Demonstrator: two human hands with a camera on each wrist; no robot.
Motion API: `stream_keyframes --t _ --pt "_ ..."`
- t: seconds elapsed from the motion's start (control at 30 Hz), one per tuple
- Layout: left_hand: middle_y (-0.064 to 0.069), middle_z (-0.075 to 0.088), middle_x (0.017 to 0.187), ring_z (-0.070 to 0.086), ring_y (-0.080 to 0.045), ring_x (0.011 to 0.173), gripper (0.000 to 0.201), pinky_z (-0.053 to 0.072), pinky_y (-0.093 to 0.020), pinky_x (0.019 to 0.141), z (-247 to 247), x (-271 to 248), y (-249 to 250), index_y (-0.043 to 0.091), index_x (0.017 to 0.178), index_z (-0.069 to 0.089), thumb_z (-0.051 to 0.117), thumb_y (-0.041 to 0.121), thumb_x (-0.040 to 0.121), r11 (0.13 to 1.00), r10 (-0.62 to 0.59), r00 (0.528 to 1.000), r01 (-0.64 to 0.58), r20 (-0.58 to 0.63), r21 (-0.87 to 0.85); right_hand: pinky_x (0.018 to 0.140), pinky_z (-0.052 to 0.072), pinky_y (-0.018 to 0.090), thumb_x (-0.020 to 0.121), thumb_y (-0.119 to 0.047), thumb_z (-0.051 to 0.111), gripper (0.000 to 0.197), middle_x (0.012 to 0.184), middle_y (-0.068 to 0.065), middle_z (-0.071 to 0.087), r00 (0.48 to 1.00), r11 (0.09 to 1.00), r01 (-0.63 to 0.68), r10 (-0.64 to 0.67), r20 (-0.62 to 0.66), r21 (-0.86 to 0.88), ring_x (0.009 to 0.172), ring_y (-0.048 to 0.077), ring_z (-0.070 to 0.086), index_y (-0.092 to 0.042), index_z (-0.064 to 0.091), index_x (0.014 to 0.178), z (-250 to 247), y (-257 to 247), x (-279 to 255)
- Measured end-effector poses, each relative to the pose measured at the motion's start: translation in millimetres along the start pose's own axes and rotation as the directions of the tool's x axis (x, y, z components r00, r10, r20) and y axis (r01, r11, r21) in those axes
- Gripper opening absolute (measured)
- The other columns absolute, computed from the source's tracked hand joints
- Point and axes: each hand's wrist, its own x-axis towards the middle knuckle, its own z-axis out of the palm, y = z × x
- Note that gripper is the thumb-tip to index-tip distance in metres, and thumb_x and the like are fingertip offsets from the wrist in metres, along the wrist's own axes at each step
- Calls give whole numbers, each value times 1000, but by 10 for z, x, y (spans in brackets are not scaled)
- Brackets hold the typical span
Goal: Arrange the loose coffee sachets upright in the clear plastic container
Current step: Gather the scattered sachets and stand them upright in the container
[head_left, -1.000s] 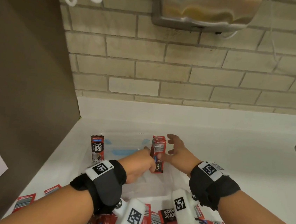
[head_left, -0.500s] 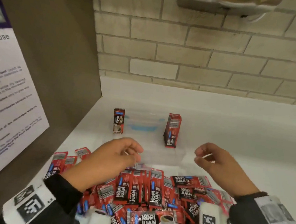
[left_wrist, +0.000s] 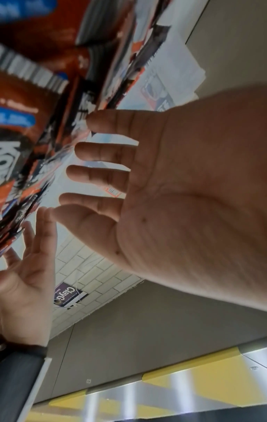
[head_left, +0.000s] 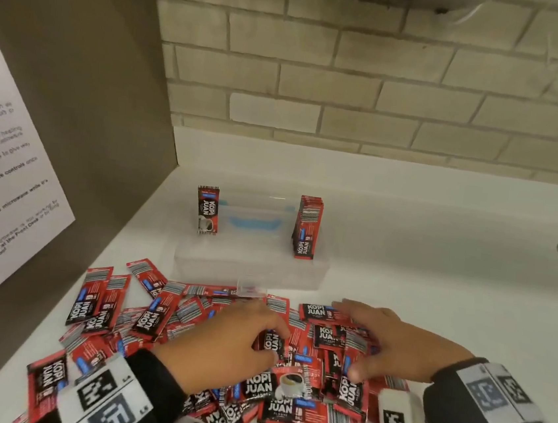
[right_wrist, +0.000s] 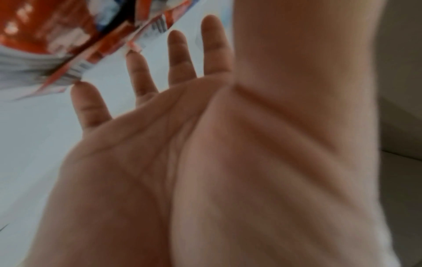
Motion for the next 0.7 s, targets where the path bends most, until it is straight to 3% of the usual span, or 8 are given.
stream_keyframes --t 0.07,0.1,0.17,0.23,0.33,0.43,0.53,0.7 --pt "20 42 131 34 2 124 31 26 -18 102 8 9 2 43 121 52 55 32 92 1000 -8 1000 8 2 4 115 13 49 31 -91 57 125 145 -29 3 999 998 11 -9 37 -64 133 7 9 -56 6 139 -17 21 -19" --pt "20 43 131 34 2 124 32 26 -18 102 7 15 2 43 122 52 55 33 92 1000 -13 1000 13 5 2 115 12 49 37 -87 61 120 146 -29 3 999 995 4 -1 32 -104 132 7 9 -56 5 139 -20 18 -19" --pt "19 43 130 35 1 123 32 27 -18 101 8 33 -1 43 122 52 56 34 92 1000 -27 1000 27 9 3 115 16 47 65 -64 70 100 150 -20 12 999 988 -16 9 -46 -155 134 11 14 -48 8 142 -12 -4 14" --pt "19 44 130 36 1 122 32 28 -18 101 9 52 0 43 123 52 56 35 91 999 -44 999 44 13 3 112 23 45 78 -47 68 88 146 -14 24 990 984 -28 4 -138 -176 131 13 21 -41 11 145 -7 -32 74" --pt "18 45 130 36 0 123 32 29 -18 101 14 75 12 42 123 51 54 36 92 998 -56 998 56 12 6 108 28 41 80 -44 66 78 133 -10 34 985 976 -59 24 -169 -207 125 12 29 -36 22 143 -17 -81 153" --pt "18 45 129 35 1 121 31 27 -16 97 9 99 27 40 125 51 53 36 94 998 -63 998 63 4 4 101 35 35 76 -41 68 52 117 -9 37 983 978 -77 42 -177 -192 116 11 34 -35 40 120 -18 -131 199" --pt "18 46 125 37 1 119 28 30 -17 99 -4 153 57 39 121 53 53 35 93 999 -48 999 48 -23 -6 94 39 32 75 -39 69 39 109 -8 37 980 978 -79 41 -193 -193 107 12 37 -31 42 102 -14 -175 231" --pt "17 47 124 40 0 115 30 32 -18 98 -44 303 176 37 124 51 51 34 94 1000 -19 999 19 -51 8 65 44 19 74 -25 72 31 94 -8 58 981 999 4 -15 -195 -52 84 8 58 -25 44 89 -36 -191 267"
